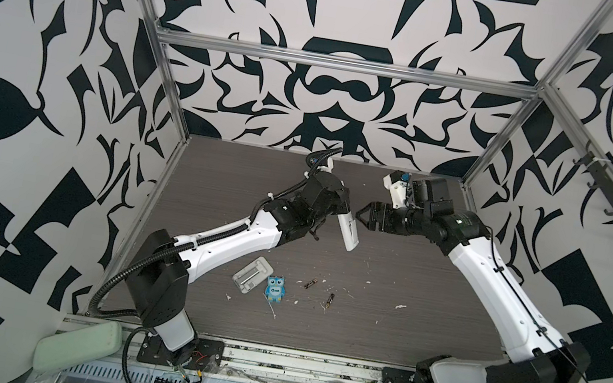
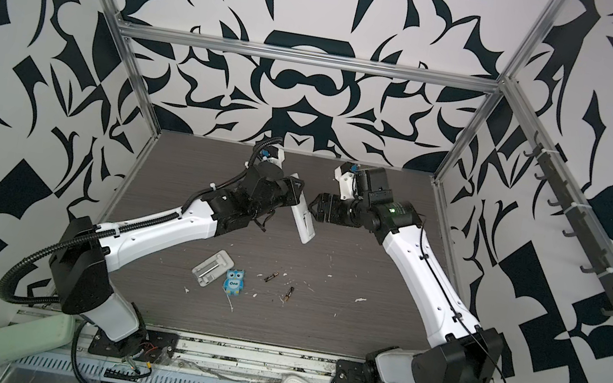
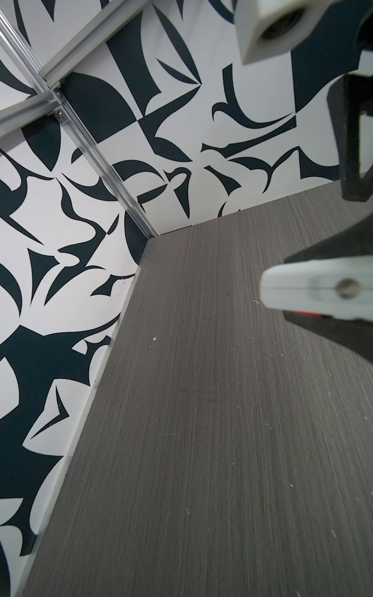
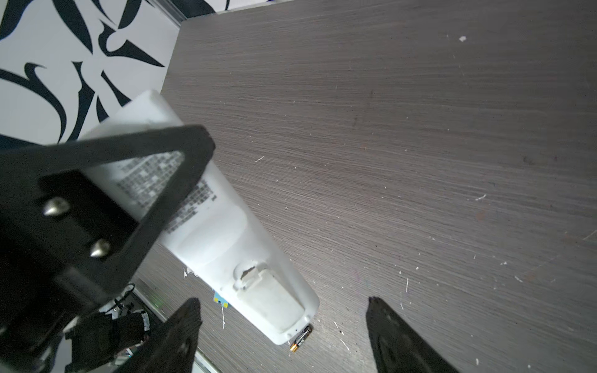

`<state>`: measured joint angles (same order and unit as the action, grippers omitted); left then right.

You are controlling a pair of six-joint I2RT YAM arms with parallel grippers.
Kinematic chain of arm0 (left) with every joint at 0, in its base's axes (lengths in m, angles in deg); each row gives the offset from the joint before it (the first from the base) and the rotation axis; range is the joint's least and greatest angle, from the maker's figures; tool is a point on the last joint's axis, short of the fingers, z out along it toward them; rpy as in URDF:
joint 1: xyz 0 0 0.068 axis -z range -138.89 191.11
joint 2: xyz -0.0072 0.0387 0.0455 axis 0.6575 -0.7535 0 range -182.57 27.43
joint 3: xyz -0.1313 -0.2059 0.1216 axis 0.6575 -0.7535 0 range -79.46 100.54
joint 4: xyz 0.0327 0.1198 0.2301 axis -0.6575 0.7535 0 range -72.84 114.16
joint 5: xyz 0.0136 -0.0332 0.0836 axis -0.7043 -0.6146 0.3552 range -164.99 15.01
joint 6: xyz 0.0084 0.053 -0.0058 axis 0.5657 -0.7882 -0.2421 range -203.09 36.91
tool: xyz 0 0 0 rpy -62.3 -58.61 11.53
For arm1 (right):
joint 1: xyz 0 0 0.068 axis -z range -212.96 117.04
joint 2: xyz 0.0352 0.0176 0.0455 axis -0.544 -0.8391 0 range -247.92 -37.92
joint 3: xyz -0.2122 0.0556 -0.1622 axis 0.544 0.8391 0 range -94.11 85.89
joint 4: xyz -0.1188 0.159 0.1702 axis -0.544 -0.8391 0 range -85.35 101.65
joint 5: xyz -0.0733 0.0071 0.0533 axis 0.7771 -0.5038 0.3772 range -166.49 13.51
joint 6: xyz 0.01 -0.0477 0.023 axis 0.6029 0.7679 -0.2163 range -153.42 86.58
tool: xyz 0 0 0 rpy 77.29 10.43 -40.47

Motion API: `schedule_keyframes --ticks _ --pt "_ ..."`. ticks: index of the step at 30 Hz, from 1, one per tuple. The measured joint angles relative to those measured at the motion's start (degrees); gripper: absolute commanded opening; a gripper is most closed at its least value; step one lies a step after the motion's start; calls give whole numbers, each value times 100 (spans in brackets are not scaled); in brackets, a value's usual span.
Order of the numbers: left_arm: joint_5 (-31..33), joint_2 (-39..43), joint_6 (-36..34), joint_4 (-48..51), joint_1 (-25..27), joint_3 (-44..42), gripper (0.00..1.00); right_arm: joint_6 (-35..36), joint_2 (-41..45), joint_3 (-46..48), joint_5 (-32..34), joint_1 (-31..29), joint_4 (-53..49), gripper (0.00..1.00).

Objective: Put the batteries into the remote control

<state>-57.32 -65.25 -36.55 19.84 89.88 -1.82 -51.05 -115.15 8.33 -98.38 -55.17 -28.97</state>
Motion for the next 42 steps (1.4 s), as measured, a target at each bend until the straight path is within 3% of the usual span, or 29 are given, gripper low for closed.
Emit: schedule_keyframes --ticks 13,25,42 --pt "-321 15 -55 479 0 240 0 1080 203 361 -791 0 214 85" --pt "-669 125 -125 763 -22 299 0 1327 205 566 -935 -221 280 81" --pt "-951 136 -162 831 -26 299 0 1375 203 605 -918 -271 321 69"
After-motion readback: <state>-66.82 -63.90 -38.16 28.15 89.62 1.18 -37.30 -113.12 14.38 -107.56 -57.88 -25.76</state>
